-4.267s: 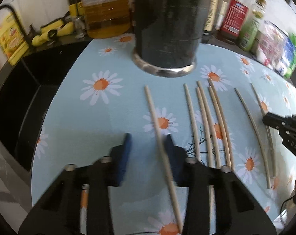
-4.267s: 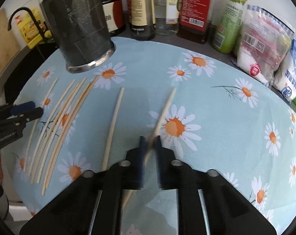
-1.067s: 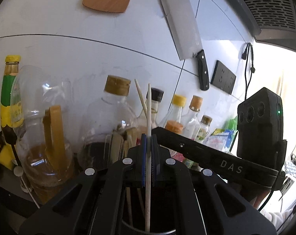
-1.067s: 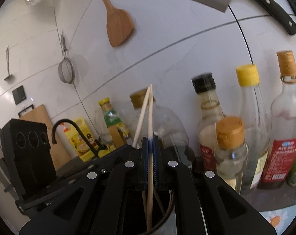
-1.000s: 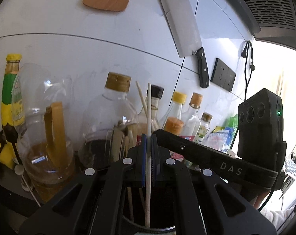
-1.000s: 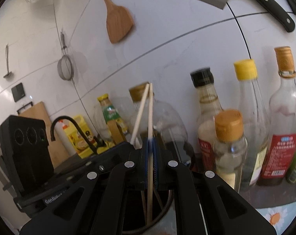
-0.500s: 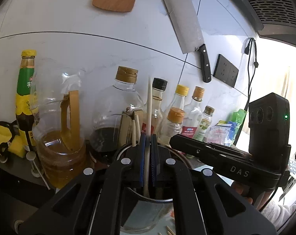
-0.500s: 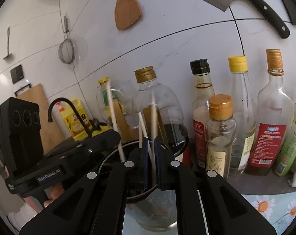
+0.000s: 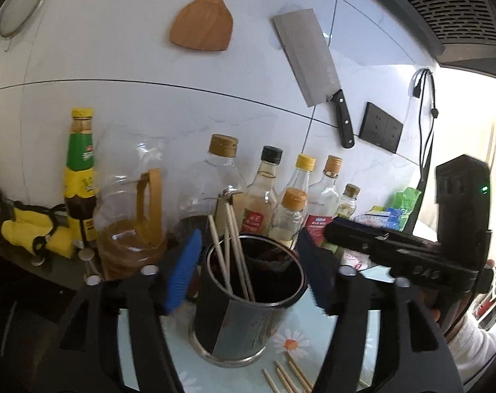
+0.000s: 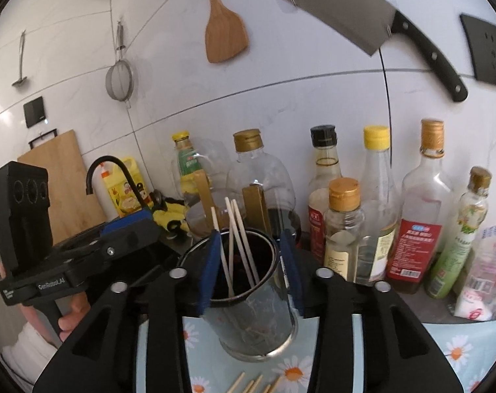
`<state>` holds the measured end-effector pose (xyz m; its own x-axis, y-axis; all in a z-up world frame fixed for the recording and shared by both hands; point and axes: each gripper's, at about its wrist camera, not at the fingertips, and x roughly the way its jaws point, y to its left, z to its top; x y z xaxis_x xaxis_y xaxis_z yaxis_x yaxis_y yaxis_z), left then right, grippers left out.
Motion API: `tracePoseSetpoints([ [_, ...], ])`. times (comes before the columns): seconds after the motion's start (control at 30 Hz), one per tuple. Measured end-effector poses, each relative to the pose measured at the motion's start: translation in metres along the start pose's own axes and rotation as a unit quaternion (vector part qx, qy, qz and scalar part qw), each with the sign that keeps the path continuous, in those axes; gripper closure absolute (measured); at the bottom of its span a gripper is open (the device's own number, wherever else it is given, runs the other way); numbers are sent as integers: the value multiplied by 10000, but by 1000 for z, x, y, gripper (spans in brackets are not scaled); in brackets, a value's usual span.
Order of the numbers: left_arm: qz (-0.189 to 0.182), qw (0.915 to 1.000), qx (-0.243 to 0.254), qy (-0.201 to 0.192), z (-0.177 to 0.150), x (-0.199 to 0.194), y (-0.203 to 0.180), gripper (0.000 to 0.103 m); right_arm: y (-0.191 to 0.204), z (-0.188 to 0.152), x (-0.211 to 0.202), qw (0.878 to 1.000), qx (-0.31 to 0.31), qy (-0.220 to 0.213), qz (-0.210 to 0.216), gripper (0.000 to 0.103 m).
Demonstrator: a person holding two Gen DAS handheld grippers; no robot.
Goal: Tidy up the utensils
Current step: 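Open the left tool to release its chopstick while the right tool releases its own, then move both open tools back down to the remaining chopsticks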
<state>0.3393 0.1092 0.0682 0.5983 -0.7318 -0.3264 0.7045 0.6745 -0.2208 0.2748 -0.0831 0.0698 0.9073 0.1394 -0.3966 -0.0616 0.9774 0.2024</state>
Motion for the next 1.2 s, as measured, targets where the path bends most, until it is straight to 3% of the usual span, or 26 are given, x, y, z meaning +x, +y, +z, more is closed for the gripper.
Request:
tracePoseSetpoints([
  [0.1,146,9998,-64,86,-3,-7,-1,27,2,2,-13,10000,-82,9,-46,42],
  [0.13,205,9997,-91,127,-5,-8,-1,26,2,2,-17,9999,-71,23,-79,31],
  [0.27,400,9983,-161,394,-18,-13,0,17,-2,2,-33,9999,-20,22,-106,18],
  [0.43,698,9938,-283,815,-43,-14,2,11,-5,-5,-45,9996,-149,119,-204,16],
  [0.7,1049,9818,-499,1500,-84,-7,4,8,-26,-35,-42,9973,-52,641,-347,15],
  [0.97,1184,9622,-662,2362,-128,8,-1,7,-44,-69,-36,9920,-61,1226,-277,15],
  [1.2,1233,9514,-777,2712,-155,14,-10,7,-66,-111,-28,9818,104,1885,-220,15],
])
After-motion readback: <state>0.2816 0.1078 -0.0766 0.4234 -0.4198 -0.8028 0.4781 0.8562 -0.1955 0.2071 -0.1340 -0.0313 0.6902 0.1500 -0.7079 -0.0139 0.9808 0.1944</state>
